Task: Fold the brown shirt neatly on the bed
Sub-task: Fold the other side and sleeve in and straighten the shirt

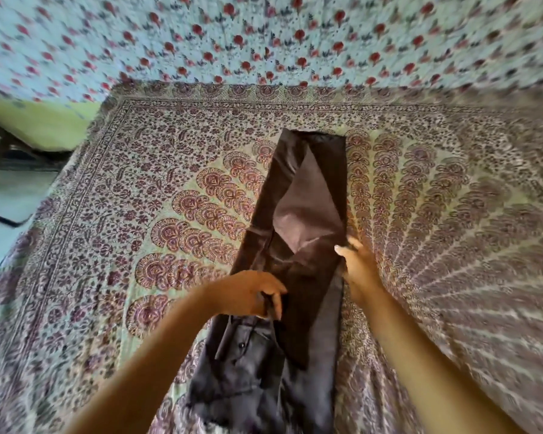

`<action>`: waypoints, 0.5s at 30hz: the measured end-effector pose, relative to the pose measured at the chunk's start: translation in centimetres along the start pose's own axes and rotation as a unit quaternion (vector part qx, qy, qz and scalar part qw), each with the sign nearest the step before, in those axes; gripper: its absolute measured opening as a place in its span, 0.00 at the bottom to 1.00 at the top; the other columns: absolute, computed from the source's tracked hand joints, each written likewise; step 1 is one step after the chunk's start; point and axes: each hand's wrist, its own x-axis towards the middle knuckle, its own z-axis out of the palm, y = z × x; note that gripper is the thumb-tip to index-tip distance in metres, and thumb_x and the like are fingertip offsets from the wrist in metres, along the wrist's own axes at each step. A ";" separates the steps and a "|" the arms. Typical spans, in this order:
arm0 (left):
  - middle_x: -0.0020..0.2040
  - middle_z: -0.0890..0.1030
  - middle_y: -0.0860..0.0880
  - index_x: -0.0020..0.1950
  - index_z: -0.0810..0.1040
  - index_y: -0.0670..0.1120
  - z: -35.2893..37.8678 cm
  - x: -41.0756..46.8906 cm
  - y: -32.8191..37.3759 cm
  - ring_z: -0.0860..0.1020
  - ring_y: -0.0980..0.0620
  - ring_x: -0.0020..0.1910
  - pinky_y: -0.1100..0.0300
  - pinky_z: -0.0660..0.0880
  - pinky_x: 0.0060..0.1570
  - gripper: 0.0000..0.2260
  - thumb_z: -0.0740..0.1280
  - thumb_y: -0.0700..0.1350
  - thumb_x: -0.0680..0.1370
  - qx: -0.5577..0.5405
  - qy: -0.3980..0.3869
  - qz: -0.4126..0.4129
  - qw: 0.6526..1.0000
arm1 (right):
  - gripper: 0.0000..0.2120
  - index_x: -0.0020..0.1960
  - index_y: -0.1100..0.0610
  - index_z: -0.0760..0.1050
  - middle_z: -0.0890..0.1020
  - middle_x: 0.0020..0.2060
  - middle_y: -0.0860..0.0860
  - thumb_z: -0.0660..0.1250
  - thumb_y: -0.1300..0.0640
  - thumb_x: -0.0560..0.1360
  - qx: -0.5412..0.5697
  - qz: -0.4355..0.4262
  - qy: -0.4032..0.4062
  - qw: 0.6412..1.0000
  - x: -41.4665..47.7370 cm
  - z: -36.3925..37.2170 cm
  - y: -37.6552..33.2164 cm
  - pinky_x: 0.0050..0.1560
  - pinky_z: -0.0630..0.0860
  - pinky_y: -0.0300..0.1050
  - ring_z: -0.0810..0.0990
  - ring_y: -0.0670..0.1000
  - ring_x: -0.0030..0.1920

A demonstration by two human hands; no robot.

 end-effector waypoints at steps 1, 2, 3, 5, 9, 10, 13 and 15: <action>0.62 0.76 0.44 0.52 0.82 0.38 1.1 -0.4 -1.0 0.67 0.55 0.67 0.75 0.61 0.60 0.09 0.67 0.33 0.73 0.021 0.026 -0.009 0.999 | 0.18 0.64 0.58 0.70 0.81 0.45 0.54 0.62 0.66 0.75 -0.001 0.018 0.007 1.000 -0.3 -0.5 1.2 0.37 0.78 0.36 0.79 0.48 0.39; 0.63 0.76 0.45 0.51 0.83 0.40 2.2 -0.6 -2.1 0.66 0.55 0.68 0.81 0.57 0.58 0.09 0.68 0.33 0.73 0.021 0.042 -0.015 0.999 | 0.19 0.66 0.57 0.68 0.80 0.45 0.53 0.63 0.65 0.75 -0.013 0.044 0.003 0.999 -0.7 -0.6 2.4 0.31 0.75 0.33 0.78 0.46 0.36; 0.64 0.74 0.47 0.50 0.84 0.42 3.6 -0.9 -3.2 0.66 0.55 0.69 0.85 0.55 0.55 0.09 0.68 0.34 0.73 0.021 0.053 -0.017 0.998 | 0.21 0.67 0.58 0.67 0.80 0.47 0.54 0.64 0.64 0.75 -0.030 0.072 -0.008 0.997 -1.0 -0.7 4.0 0.28 0.73 0.31 0.78 0.44 0.34; 0.63 0.71 0.53 0.49 0.83 0.58 6.7 -1.4 -5.0 0.68 0.58 0.67 0.87 0.55 0.52 0.16 0.69 0.36 0.73 0.001 0.036 -0.031 0.999 | 0.21 0.67 0.58 0.66 0.80 0.53 0.58 0.64 0.63 0.75 -0.084 0.115 -0.025 0.990 -1.6 -0.8 7.2 0.29 0.71 0.33 0.78 0.43 0.34; 0.60 0.77 0.57 0.61 0.79 0.46 11.5 -1.1 -8.7 0.68 0.61 0.67 0.83 0.58 0.53 0.17 0.64 0.33 0.75 -0.013 -0.057 -0.081 0.995 | 0.19 0.66 0.60 0.67 0.78 0.57 0.60 0.62 0.57 0.77 -0.186 0.174 -0.033 0.967 -2.9 -0.8 12.4 0.34 0.66 0.38 0.78 0.56 0.52; 0.64 0.75 0.51 0.60 0.79 0.44 12.2 -1.0 -9.5 0.67 0.55 0.70 0.79 0.62 0.52 0.15 0.63 0.34 0.76 -0.001 -0.039 -0.110 0.993 | 0.19 0.65 0.60 0.68 0.78 0.56 0.59 0.63 0.56 0.77 -0.214 0.187 -0.043 0.958 -3.4 -0.7 13.4 0.36 0.66 0.39 0.77 0.56 0.54; 0.56 0.80 0.42 0.44 0.83 0.56 12.7 -0.8 -10.5 0.77 0.45 0.58 0.67 0.68 0.48 0.14 0.63 0.39 0.77 -0.028 0.140 -0.214 0.966 | 0.19 0.63 0.59 0.70 0.77 0.55 0.56 0.66 0.53 0.74 -0.240 0.213 -0.052 0.946 -4.4 -0.2 16.0 0.45 0.67 0.40 0.73 0.52 0.51; 0.52 0.82 0.40 0.45 0.83 0.53 13.0 -0.8 -11.1 0.80 0.42 0.52 0.62 0.72 0.44 0.09 0.65 0.41 0.76 -0.044 0.263 -0.272 0.925 | 0.13 0.52 0.58 0.75 0.79 0.51 0.57 0.68 0.51 0.72 -0.270 0.213 -0.042 0.938 -4.9 0.1 17.3 0.43 0.68 0.42 0.75 0.54 0.47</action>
